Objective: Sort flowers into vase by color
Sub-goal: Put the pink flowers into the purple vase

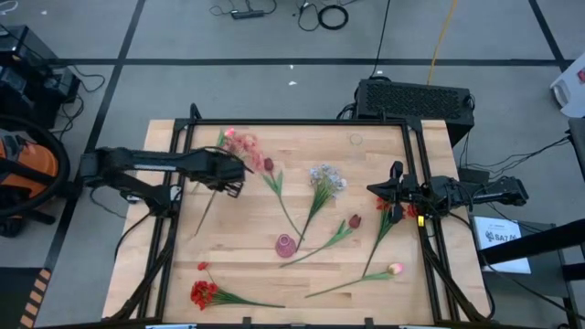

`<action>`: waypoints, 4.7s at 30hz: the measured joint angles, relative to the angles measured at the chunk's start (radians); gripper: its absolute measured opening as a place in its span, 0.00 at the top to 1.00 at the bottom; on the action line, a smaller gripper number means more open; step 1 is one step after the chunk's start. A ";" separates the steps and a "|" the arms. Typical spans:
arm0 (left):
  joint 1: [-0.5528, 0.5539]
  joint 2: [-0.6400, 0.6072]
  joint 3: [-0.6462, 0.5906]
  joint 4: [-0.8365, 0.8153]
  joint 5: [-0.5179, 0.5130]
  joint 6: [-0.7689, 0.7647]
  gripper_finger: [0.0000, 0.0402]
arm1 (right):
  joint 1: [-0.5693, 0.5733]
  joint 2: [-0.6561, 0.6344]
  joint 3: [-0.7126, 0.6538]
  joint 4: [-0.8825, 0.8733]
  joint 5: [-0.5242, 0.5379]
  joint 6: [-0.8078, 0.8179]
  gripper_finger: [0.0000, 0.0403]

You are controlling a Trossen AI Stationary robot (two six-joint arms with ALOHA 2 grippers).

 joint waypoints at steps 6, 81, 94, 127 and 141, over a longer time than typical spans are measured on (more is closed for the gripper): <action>0.000 -0.220 0.000 0.021 -0.061 0.003 0.97 | 0.000 0.000 0.000 0.000 0.000 0.000 1.00; -0.566 -0.063 -0.205 1.882 -0.144 0.885 1.00 | 0.000 0.000 0.000 0.000 0.000 0.000 1.00; -0.571 0.001 -0.237 1.880 -0.111 0.945 1.00 | 0.000 0.000 0.000 0.000 0.000 0.000 1.00; -0.591 0.163 -0.236 1.832 -0.076 0.779 0.71 | 0.000 0.000 0.000 0.000 0.000 0.000 1.00; -0.589 0.016 -0.234 1.650 -0.007 0.779 0.63 | 0.000 0.000 0.000 0.000 0.000 0.000 1.00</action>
